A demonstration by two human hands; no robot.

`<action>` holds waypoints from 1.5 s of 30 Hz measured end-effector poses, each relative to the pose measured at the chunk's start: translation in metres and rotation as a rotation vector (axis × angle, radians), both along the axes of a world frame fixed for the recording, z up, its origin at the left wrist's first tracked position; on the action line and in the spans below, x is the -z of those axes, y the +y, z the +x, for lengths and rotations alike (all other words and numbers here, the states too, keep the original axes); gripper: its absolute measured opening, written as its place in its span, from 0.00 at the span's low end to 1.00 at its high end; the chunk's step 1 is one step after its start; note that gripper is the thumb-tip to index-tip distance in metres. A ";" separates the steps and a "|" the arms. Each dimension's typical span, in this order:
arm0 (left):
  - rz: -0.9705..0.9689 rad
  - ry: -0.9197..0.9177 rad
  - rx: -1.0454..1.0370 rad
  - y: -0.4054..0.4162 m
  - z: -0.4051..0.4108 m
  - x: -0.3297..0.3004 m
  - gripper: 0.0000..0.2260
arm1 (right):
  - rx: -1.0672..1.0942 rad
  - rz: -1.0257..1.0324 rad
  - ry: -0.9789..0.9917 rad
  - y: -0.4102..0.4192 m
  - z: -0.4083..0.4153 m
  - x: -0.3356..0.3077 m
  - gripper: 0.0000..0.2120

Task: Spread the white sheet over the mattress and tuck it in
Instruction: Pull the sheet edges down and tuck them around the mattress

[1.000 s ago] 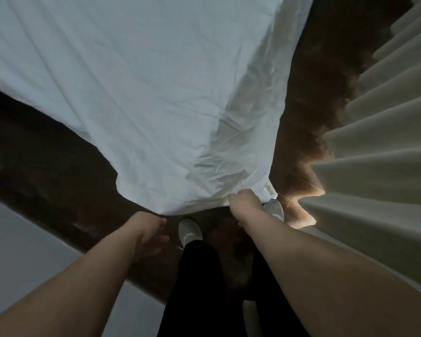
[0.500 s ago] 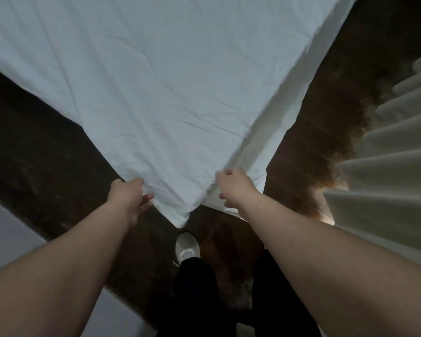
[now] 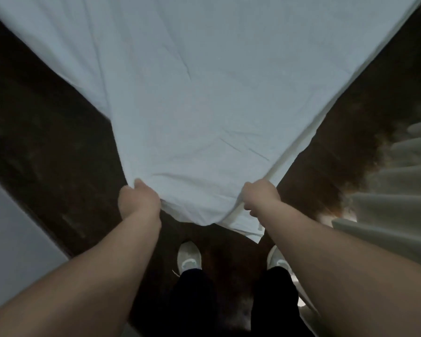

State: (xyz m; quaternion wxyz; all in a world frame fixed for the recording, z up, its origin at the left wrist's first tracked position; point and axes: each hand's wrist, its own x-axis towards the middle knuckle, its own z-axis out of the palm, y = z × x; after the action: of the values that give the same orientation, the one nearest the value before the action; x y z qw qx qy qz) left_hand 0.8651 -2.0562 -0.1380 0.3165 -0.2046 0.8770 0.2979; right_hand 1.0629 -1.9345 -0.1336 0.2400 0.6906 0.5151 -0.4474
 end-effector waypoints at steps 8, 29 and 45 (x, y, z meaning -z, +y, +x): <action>0.162 -0.340 0.064 -0.014 -0.084 -0.145 0.04 | 0.076 0.077 0.391 0.007 -0.116 -0.154 0.04; 0.383 0.160 1.233 0.214 -0.305 -0.455 0.06 | 0.228 0.412 0.596 0.166 -0.299 -0.404 0.04; 0.177 0.122 1.596 0.338 -0.581 -0.448 0.11 | 0.384 0.340 0.535 0.273 -0.544 -0.381 0.04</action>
State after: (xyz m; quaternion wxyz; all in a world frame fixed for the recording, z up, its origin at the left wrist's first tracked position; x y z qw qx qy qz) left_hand 0.2840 -1.7177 0.3103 0.4006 0.5263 0.7475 0.0609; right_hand 0.5188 -1.6614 0.2473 -0.1097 0.6634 0.4874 -0.5570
